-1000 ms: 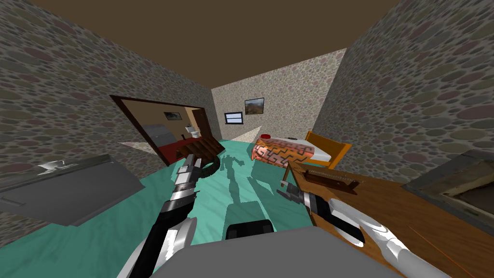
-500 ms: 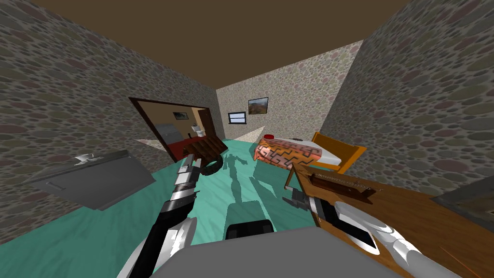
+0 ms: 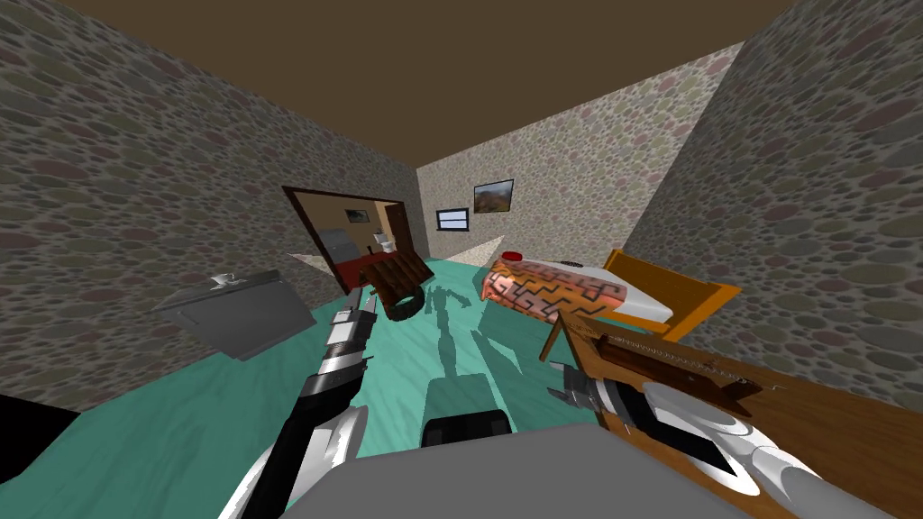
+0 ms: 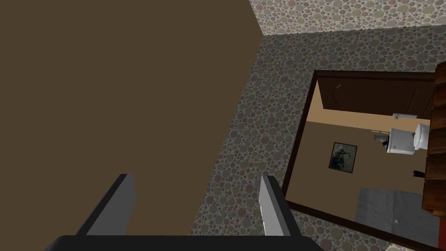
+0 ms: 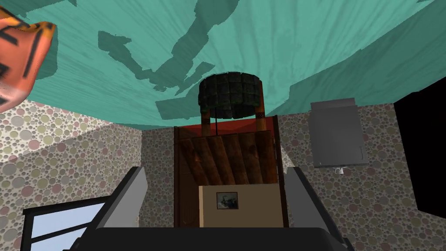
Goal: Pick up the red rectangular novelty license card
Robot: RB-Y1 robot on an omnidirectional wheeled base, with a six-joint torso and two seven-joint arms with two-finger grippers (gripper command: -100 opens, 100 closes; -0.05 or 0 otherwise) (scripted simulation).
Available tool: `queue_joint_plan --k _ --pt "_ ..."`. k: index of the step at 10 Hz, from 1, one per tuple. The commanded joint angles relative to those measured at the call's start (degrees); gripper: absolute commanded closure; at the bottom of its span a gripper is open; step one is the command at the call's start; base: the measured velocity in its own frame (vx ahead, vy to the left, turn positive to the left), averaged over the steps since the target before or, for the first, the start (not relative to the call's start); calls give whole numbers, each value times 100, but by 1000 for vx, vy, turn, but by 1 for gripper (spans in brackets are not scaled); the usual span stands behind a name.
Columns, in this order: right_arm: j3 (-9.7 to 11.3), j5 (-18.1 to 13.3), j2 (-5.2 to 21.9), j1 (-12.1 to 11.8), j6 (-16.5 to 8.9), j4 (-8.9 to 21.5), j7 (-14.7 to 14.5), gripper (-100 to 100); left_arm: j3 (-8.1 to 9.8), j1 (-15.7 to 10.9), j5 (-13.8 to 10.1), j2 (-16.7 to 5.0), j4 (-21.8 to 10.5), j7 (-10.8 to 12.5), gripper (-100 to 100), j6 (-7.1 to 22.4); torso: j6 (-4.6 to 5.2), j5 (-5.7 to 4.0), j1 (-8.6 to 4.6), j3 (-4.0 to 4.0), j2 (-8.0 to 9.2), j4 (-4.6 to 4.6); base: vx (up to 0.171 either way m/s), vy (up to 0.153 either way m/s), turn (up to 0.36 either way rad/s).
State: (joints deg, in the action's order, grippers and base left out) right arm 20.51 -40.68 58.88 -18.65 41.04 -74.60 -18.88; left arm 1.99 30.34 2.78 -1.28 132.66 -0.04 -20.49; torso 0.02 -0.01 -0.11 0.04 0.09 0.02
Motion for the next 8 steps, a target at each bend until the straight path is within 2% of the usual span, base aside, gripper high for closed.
queue_joint_plan --k 1,2,3,4,5,6,7,8 --pt "70 -36 194 -57 -21 153 2 -100 0 0 0 0 0 0 0 0 0 0 0 0 0 0 -16 -35 114" --pt "223 -100 368 -34 23 364 -52 -100 1 1 0 0 0 0 0 0 7 0 -1 2 3 1 -26 -33 156" --pt "223 -100 368 -34 23 447 -52 -100 0 0 0 0 0 0 0 0 2 0 0 3 5 1 -20 -30 101" --pt "376 -156 535 -16 67 626 -103 -100 1 1 0 0 0 0 0 0 6 -1 1 3 5 1 -27 -27 179" --pt "376 -156 535 -16 67 732 -103 -100 0 0 0 0 0 0 0 0 3 0 2 4 7 2 -26 -31 91" --pt "526 -202 693 -1 109 947 -151 -100 1 1 0 0 0 0 0 0 6 0 1 4 6 2 -37 -35 170" --pt "526 -202 693 -1 109 1008 -151 -100 0 0 0 0 0 0 0 0 3 0 -1 5 9 2 -33 -34 111" --pt "671 -239 844 11 149 1164 -196 -100 1 1 0 0 0 0 0 0 6 -1 0 5 9 3 -36 -33 160"
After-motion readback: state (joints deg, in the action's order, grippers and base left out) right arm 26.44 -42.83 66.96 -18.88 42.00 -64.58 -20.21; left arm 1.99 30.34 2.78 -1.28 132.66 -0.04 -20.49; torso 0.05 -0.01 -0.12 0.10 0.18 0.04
